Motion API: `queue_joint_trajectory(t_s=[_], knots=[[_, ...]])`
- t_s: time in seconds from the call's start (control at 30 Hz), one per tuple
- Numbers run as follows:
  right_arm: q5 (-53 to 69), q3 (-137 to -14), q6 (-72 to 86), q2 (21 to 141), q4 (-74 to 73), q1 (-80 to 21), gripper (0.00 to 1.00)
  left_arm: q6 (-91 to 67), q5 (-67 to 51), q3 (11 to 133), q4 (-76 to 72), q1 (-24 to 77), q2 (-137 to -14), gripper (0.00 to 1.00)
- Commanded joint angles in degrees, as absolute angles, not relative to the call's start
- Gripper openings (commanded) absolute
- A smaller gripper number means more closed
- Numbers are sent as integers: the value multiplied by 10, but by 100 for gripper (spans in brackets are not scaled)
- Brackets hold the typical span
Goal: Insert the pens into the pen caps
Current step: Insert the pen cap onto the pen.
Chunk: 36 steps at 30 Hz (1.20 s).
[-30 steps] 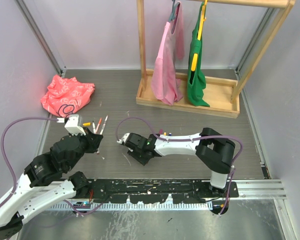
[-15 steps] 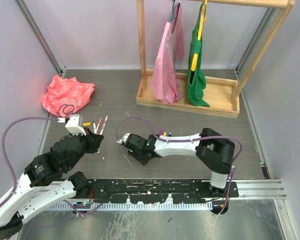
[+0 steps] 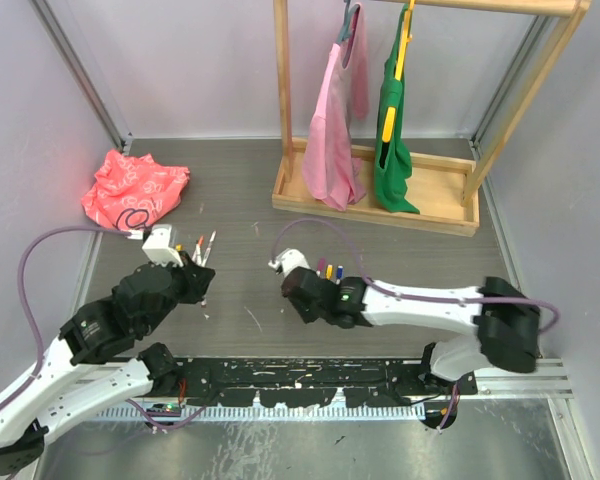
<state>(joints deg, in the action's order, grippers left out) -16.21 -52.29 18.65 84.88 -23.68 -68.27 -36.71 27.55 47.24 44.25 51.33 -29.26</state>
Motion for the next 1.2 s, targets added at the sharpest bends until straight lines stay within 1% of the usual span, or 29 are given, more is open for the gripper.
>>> queue_joint_trajectory(t_s=[0.0,0.2,0.3,0.47,0.67,0.87,1.07,1.17], knots=[[-280,-472,256,724,-139,-678,0,-347,249,502,401,512,-333,0],[-365,-393,328,597,-11,-666,0,-316,182,503,338,512,-365,0],[-396,-360,370,538,50,-665,0,-305,129,493,292,512,-374,0],[-409,-322,423,457,101,-661,0,-302,27,462,199,512,-395,0],[-395,-300,460,396,152,-661,0,-302,-67,464,149,519,-459,0],[-355,-263,488,357,250,-661,0,-316,-49,459,86,586,-496,0],[-329,-240,448,339,315,-661,0,-310,-43,458,30,642,-523,0],[-314,-227,432,332,356,-661,0,-301,-60,455,17,649,-525,0]])
